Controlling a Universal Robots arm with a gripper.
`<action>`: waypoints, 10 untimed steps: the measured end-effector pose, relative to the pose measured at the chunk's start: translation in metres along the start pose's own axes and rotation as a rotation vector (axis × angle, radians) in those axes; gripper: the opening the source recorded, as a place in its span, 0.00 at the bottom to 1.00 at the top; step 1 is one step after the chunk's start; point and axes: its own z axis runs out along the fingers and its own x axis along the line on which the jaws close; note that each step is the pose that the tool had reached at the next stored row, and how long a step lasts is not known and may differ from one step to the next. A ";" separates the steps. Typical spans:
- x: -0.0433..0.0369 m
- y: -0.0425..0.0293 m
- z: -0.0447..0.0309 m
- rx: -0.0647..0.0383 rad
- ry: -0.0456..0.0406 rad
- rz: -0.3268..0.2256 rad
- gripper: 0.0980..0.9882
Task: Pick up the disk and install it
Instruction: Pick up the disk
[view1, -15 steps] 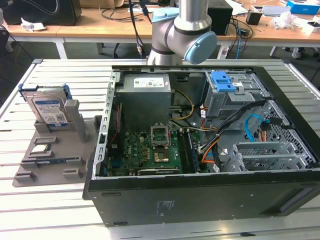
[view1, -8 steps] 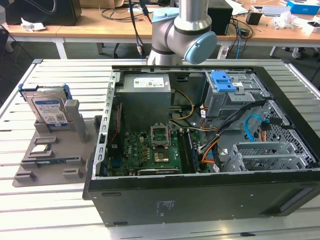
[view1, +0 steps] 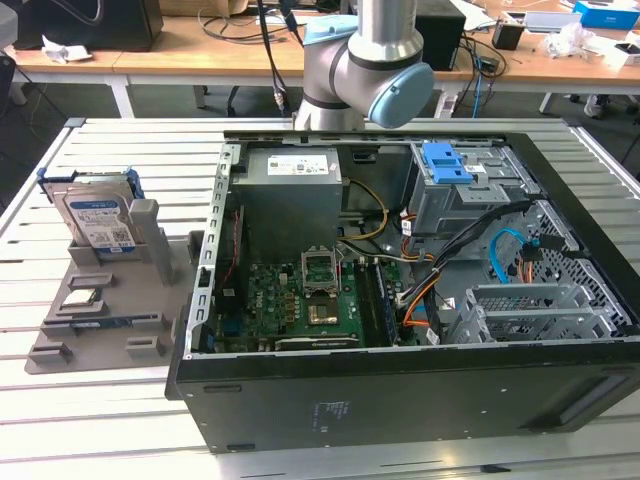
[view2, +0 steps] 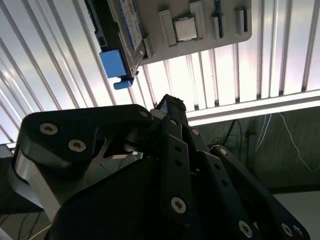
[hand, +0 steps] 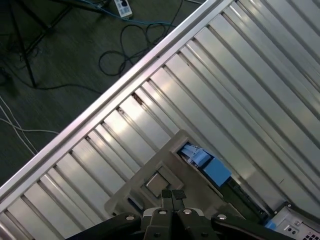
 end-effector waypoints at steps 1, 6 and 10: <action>0.0000 0.0000 0.0000 0.000 0.0005 -0.008 0.01; 0.0000 0.0000 0.0000 -0.001 0.0028 -0.063 0.01; 0.0000 0.0000 0.0000 -0.002 0.0047 -0.104 0.01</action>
